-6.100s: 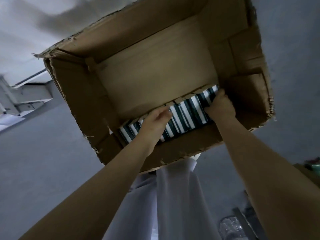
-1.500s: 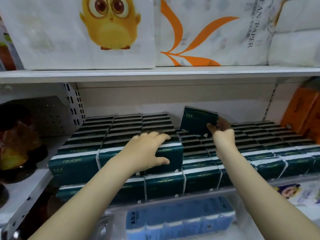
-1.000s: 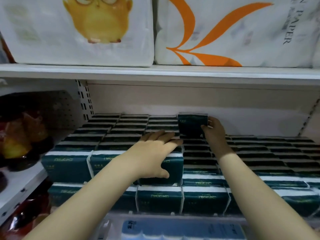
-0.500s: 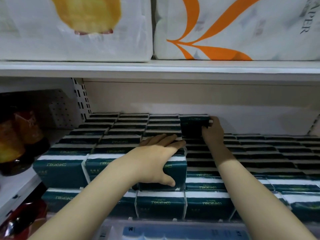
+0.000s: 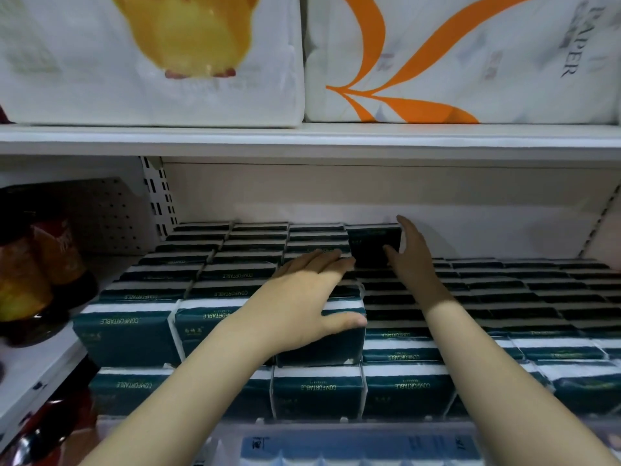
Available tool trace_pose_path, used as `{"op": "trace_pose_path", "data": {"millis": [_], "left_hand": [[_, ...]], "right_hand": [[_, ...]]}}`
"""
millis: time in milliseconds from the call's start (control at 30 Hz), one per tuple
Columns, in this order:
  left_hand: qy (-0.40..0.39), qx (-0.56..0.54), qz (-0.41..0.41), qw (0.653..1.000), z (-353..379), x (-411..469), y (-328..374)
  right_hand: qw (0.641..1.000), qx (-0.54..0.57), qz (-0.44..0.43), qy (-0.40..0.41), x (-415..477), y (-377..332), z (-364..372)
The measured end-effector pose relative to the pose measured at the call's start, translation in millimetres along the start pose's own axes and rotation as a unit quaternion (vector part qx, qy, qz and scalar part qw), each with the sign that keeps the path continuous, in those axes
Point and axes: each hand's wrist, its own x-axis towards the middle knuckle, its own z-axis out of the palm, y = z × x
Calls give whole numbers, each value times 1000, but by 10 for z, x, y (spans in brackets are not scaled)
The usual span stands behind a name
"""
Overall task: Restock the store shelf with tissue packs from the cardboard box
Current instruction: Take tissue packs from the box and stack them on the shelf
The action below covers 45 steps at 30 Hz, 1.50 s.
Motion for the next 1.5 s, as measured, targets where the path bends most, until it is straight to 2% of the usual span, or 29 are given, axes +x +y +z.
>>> {"op": "trace_pose_path", "data": {"millis": [133,300,400,567,733,967,1133,1333,1500], "left_hand": [[57,-55,2,997,-56,-60,-10],[125,-177,4,976,-66,-142,27],[157,-268,35,950,-33,-229,69],[169,-385,78,904,50,-396,242],[150,-423,99,888,193,-581,572],[151,-457,59,875,652,-764,1327],[129,-493,-19,860,1077,-1063,1904],[93,-506,-135,847,1650,-1517,2159],[54,-541,-210,813,2284,-1873,2130]], "right_hand": [[985,152,11,78,-344,-409,-130],[965,229,-7,128,-949,-952,-225],[960,240,-7,143,-1314,-1099,-257],[951,263,-13,162,-1814,-1180,-356],[951,261,-19,165,-2190,-1052,-571],[959,258,-11,113,-2674,-571,-1130],[959,277,50,32,-3131,-27,-1463],[948,281,143,-29,-3694,502,-1375],[940,255,215,-75,-4162,972,-1136]]}}
